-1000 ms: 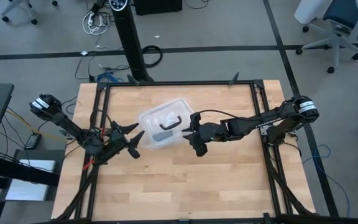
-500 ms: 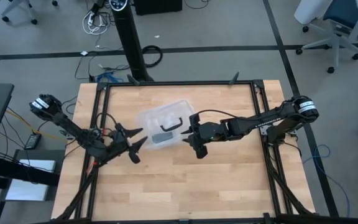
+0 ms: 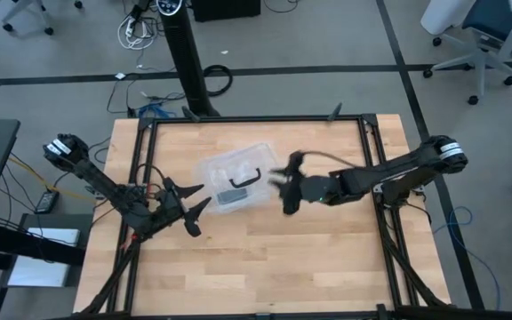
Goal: Roll bandage
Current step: Close the transparent bin
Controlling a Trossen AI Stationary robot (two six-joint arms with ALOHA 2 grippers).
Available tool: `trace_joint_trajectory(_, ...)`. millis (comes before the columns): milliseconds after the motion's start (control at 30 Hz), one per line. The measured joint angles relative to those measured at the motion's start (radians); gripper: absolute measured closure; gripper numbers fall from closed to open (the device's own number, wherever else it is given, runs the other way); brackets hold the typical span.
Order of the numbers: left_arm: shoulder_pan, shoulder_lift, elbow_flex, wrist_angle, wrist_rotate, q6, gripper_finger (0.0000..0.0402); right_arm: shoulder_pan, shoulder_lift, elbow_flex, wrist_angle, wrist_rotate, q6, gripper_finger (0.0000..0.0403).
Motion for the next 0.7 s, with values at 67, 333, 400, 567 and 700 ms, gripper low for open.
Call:
trace_joint_trajectory(67,-0.024,0.0,0.036,-0.012,-0.076,0.055,0.0184,-0.023,-0.041,0.0,-0.084,0.085,0.032,0.0284)
trace_joint_trajectory(333,-0.116,-0.001,0.061,-0.018,-0.343,0.038,0.0237,-0.225,-0.086,-0.001,-0.421,-0.142,0.431,0.039)
trace_joint_trajectory(400,-0.123,-0.004,0.036,-0.017,-0.343,-0.023,0.0268,-0.252,-0.062,-0.001,-0.44,-0.247,0.475,0.0388)
trace_joint_trajectory(567,-0.124,-0.004,-0.012,-0.019,-0.342,-0.097,0.0345,-0.23,0.016,-0.001,-0.376,-0.315,0.46,0.04)
trace_joint_trajectory(700,-0.124,-0.004,-0.016,-0.022,-0.342,-0.029,0.039,-0.203,0.041,-0.002,-0.328,-0.351,0.453,0.04)
